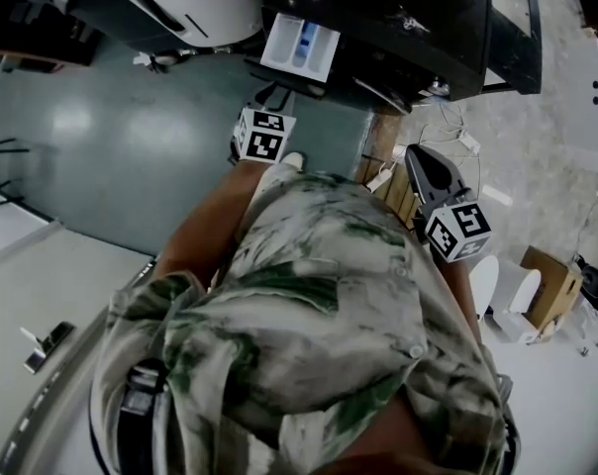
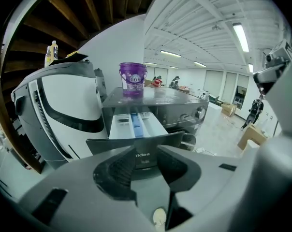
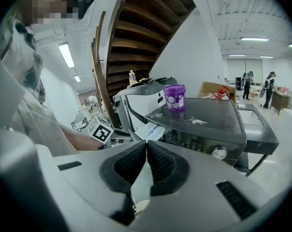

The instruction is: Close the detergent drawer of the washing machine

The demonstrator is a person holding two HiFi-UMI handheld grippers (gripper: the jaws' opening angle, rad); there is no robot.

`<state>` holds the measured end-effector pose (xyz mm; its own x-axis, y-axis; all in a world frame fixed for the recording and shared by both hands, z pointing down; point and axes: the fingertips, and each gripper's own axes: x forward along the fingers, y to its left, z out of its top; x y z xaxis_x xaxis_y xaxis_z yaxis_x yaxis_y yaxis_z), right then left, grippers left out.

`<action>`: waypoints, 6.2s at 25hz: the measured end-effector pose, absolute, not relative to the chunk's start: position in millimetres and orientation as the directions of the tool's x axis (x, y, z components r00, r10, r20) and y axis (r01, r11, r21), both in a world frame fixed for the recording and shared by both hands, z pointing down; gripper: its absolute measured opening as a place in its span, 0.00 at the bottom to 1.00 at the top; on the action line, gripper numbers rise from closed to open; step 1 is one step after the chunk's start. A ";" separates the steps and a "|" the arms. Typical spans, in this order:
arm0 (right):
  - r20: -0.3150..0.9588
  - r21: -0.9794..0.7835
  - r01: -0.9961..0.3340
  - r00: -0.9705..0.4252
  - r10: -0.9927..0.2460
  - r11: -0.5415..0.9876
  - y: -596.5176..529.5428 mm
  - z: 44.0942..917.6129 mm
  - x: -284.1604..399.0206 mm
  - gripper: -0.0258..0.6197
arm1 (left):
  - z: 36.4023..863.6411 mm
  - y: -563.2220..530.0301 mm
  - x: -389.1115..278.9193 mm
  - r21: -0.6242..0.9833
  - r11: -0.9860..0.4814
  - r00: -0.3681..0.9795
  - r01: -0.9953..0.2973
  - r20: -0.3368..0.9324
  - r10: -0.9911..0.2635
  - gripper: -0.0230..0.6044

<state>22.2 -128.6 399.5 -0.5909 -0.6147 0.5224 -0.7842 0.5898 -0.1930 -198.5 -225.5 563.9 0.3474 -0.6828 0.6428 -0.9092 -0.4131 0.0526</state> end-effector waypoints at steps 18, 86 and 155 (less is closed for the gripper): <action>0.554 -0.179 -0.824 -0.536 -0.637 0.538 -123.5 400.8 37.4 0.09 | 579.2 -245.4 -196.5 0.035 -0.381 0.307 -0.924 0.662 -0.684 0.27; 0.571 -0.167 -0.887 -0.443 -0.691 0.431 -109.0 408.4 60.9 0.09 | 579.8 -299.2 -186.7 0.024 -0.384 0.308 -0.923 0.647 -0.698 0.26; 0.582 -0.181 -0.931 -0.360 -0.729 0.316 -118.1 416.7 69.4 0.09 | 583.3 -363.3 -177.8 0.013 -0.415 0.328 -0.910 0.638 -0.697 0.26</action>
